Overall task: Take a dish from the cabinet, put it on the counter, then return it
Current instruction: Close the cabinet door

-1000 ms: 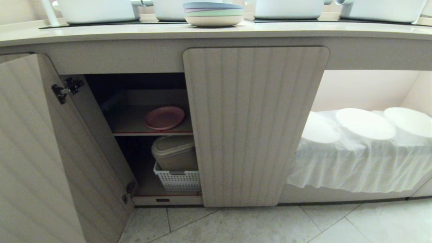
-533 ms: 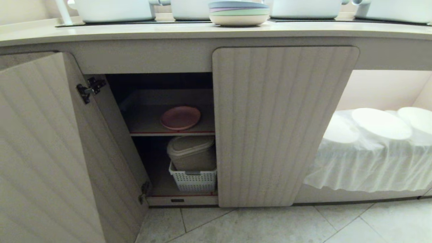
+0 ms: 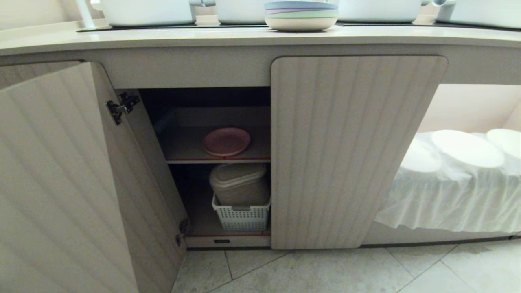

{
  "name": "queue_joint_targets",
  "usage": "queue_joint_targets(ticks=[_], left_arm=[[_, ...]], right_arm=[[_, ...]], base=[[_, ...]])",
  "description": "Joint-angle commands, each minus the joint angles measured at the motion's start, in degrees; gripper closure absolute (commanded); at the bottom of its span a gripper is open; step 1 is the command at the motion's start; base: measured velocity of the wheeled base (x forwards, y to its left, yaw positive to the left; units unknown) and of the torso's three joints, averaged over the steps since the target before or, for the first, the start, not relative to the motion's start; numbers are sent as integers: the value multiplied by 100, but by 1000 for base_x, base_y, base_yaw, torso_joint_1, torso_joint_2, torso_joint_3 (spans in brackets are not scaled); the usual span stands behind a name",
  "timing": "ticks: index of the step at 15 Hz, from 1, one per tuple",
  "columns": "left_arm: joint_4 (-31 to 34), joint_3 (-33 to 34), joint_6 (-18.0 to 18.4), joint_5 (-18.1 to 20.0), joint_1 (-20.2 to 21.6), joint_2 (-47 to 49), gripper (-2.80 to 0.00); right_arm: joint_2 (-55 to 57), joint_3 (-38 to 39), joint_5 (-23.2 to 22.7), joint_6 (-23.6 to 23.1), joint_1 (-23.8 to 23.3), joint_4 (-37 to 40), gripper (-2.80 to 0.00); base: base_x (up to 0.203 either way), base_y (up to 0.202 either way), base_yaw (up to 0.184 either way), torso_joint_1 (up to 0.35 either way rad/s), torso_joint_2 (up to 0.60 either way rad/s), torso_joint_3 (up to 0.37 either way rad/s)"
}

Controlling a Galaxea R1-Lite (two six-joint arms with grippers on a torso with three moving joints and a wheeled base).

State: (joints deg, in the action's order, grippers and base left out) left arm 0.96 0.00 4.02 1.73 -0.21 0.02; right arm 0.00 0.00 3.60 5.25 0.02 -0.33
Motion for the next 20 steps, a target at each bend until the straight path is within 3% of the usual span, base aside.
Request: queue_joint_targets(ticks=[1, 3, 5, 9, 11, 13, 17, 20], left_arm=[[0, 0, 1, 3, 3, -2, 0], [-4, 0, 2, 7, 3, -2, 0], [-126, 0, 282, -10, 3, -2, 0], [-1477, 0, 967, -28, 3, -2, 0], [-2092, 0, 1444, -273, 3, -2, 0], [-2509, -12, 1908, -866, 3, -2, 0], [-3220, -238, 2973, -2410, 3, -2, 0], [-2927, -411, 3480, -3918, 3, -2, 0]], right_arm=[[0, 0, 0, 2, 6, 5, 0], [0, 0, 0, 2, 6, 0, 0], [0, 0, 0, 2, 6, 6, 0], [0, -4, 0, 2, 6, -2, 0], [0, 0, 0, 2, 6, 3, 0], [0, 0, 0, 2, 6, -2, 0], [0, 0, 0, 2, 6, -2, 0], [0, 0, 0, 2, 6, -2, 0]], base=[[0, 0, 0, 0, 0, 0], [0, 0, 0, 0, 0, 0], [0, 0, 0, 0, 0, 0], [0, 0, 0, 0, 0, 0], [0, 0, 0, 0, 0, 0], [0, 0, 0, 0, 0, 0], [0, 0, 0, 0, 0, 0], [0, 0, 0, 0, 0, 0]])
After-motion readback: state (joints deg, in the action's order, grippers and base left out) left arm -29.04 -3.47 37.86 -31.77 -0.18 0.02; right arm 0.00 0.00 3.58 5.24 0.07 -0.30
